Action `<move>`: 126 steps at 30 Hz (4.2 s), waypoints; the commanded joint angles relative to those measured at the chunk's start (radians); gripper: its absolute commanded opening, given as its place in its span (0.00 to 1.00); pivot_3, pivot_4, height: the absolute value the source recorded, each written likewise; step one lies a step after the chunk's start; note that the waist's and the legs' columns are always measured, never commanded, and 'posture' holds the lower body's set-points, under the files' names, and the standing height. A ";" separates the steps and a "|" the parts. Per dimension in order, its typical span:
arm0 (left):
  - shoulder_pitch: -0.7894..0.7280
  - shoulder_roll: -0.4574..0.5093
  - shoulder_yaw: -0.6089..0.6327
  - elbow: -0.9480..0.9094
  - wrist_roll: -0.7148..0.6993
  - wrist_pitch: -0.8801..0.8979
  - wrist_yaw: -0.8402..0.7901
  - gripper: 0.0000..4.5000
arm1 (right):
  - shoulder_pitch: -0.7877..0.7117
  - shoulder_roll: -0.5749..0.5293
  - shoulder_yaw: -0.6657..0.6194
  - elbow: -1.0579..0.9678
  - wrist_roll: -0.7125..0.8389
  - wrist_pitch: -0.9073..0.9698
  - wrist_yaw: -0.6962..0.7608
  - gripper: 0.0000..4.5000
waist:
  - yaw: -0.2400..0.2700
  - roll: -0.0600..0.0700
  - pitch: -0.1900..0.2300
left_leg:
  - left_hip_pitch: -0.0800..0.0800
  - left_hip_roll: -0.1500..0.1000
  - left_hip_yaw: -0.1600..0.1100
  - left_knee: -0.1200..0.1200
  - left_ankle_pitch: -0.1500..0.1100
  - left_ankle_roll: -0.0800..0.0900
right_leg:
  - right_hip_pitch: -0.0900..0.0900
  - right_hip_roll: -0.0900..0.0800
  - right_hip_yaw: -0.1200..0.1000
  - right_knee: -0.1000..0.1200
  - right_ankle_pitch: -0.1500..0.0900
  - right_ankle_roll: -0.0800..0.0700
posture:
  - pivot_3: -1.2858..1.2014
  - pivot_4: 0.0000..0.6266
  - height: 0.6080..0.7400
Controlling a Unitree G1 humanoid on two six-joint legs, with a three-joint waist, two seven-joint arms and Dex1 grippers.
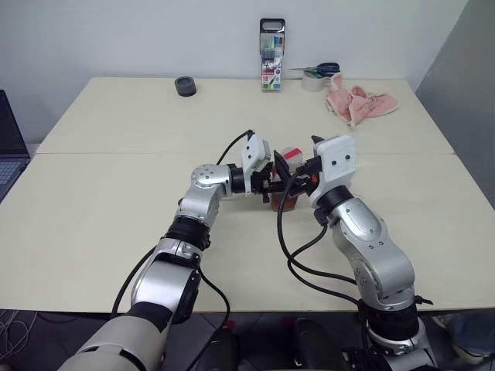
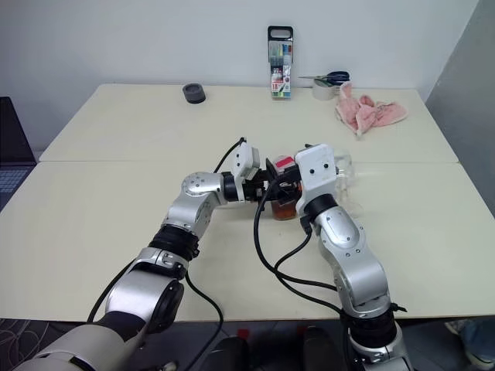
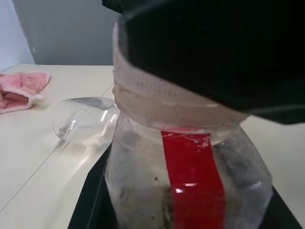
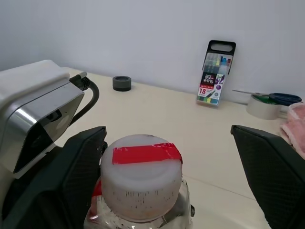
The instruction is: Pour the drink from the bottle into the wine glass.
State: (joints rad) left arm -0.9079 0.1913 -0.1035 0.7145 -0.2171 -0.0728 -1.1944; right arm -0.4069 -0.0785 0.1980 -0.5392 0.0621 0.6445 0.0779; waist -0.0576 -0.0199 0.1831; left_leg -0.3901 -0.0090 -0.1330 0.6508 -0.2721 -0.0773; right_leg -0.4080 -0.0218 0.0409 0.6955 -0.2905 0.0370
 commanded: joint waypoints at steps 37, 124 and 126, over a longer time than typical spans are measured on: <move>-0.065 0.071 0.033 -0.033 -0.064 0.073 -0.232 0.37 | -0.143 -0.334 -0.117 0.029 0.341 -0.030 0.487 0.96 | 0.000 0.000 0.000 | -0.004 0.000 -0.001 0.009 -0.002 0.003 | 0.001 0.000 -0.001 0.001 0.000 0.000 | 0.52 0.24 1.00; -0.032 0.093 0.021 -0.057 -0.056 0.079 -0.251 0.37 | -0.078 -0.340 -0.143 -0.060 0.378 0.044 0.405 0.96 | -0.001 0.000 0.000 | -0.004 0.000 -0.001 0.009 -0.002 0.004 | 0.001 0.000 -0.001 0.002 0.000 0.000 | 0.52 0.24 1.00; -0.031 0.092 0.022 -0.058 -0.057 0.079 -0.250 0.37 | -0.078 -0.340 -0.144 -0.074 0.409 0.057 0.417 0.96 | -0.001 0.000 0.000 | -0.004 0.000 -0.001 0.009 -0.002 0.004 | 0.001 0.000 -0.001 0.002 0.000 0.000 | 0.52 0.24 1.00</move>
State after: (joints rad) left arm -0.9351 0.2792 -0.0935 0.7006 -0.2597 0.0160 -1.4471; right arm -0.4820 -0.4156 0.0765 -0.5592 0.4385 0.6993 0.4811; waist -0.0581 -0.0199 0.1832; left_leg -0.3940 -0.0091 -0.1343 0.6602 -0.2743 -0.0735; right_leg -0.4073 -0.0214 0.0397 0.6974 -0.2905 0.0371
